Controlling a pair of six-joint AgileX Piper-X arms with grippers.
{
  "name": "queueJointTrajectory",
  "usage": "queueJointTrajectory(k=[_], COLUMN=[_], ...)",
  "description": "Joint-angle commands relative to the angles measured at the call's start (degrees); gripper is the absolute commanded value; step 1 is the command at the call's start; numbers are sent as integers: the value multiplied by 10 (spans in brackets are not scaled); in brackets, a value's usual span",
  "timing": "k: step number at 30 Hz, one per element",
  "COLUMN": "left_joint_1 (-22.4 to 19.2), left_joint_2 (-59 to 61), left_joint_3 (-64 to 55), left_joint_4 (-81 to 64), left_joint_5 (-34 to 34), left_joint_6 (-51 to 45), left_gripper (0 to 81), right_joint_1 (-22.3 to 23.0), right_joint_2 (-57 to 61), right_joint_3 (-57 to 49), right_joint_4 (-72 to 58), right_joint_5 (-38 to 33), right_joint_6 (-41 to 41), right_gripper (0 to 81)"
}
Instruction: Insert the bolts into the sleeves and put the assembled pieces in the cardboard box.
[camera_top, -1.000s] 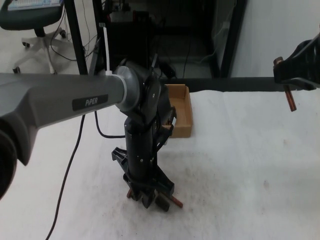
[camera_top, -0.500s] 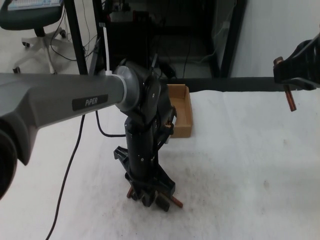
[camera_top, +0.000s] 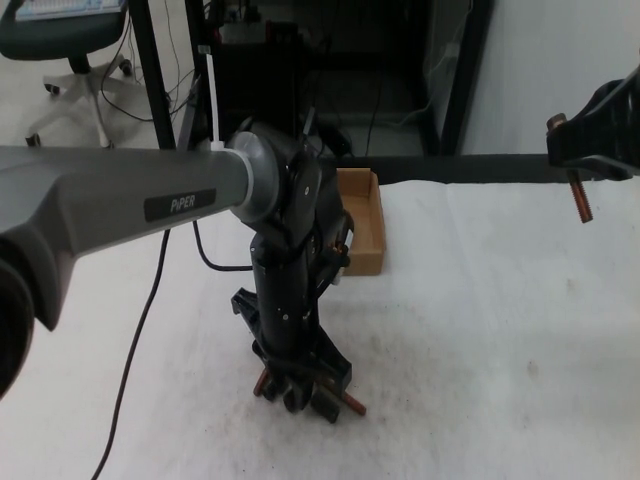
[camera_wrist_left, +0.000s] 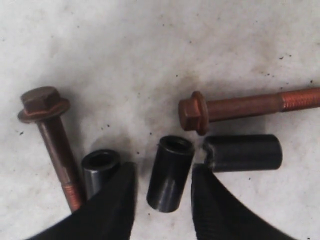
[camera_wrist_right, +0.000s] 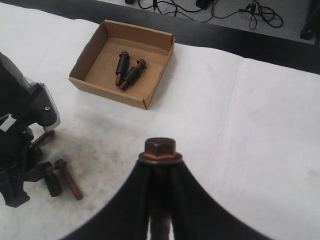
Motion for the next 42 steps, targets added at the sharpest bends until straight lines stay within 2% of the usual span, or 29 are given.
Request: queueJointTrajectory(k=[1,12,18,42], left_joint_1=[-2,-16,-16,-16], left_joint_2=[-7,9,13,34], left_joint_3=[2,2,2,2], left_joint_4=[-2,1,8,-16], left_joint_5=[0,7,-22,-18], left_joint_6=[4,15,18,26], left_gripper=[349,349,349,349], right_joint_1=[1,1,1,1], right_joint_2=[0,0,0,0], right_joint_3=[-1,-1,-1,-1], right_joint_4=[-3,-3,-3,-3], right_joint_5=[-8,-8,-8,-8], right_joint_6=[0,0,0,0], right_gripper=[8,8,8,8])
